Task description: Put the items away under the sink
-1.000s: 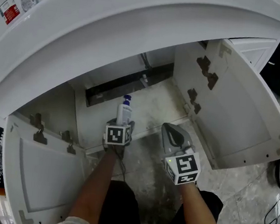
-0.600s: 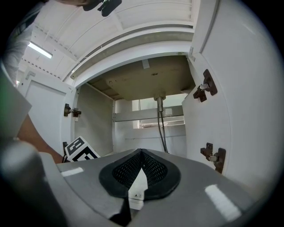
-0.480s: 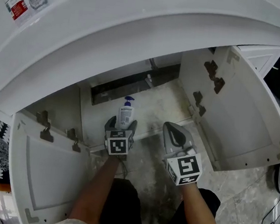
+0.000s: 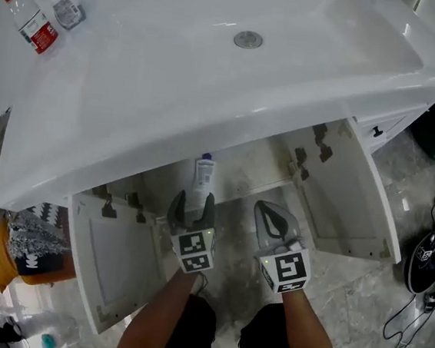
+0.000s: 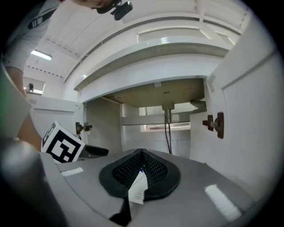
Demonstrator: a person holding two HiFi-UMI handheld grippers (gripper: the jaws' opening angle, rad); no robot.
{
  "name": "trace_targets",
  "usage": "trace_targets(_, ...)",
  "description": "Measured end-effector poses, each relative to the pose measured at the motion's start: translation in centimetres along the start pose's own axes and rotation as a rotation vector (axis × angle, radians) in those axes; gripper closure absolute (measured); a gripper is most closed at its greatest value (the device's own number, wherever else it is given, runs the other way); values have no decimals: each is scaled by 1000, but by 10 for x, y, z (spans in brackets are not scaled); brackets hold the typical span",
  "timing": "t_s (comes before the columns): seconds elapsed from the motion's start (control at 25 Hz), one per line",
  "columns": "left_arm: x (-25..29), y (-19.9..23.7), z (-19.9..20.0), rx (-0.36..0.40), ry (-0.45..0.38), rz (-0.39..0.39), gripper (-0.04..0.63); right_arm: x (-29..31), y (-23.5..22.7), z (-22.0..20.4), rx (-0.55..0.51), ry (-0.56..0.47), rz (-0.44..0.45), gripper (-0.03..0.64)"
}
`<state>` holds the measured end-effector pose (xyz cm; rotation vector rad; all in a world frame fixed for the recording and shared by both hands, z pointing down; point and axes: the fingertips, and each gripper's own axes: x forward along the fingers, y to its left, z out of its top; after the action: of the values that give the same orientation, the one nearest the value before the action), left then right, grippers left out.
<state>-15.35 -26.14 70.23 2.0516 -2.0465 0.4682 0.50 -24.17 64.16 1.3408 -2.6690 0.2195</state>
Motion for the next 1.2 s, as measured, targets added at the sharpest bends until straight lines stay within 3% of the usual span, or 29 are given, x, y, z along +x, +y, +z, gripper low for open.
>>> trace_targets(0.36, -127, -24, 120, 19, 67, -126, 345, -78, 27, 144, 54, 68, -14, 617)
trace_targets(0.68, -244, -13, 245, 23, 45, -215, 370, -141, 45, 292, 4, 109, -9, 617)
trace_targets(0.8, -275, -3, 284, 74, 36, -220, 392, -169, 47, 338, -41, 140, -12, 617)
trace_targets(1.08, -323, 9, 370, 112, -83, -220, 577, -219, 56, 422, -111, 96, -18, 617)
trace_targets(1.2, -348, 11, 402, 92, -112, -223, 583, -241, 66, 450, -86, 75, -21, 617)
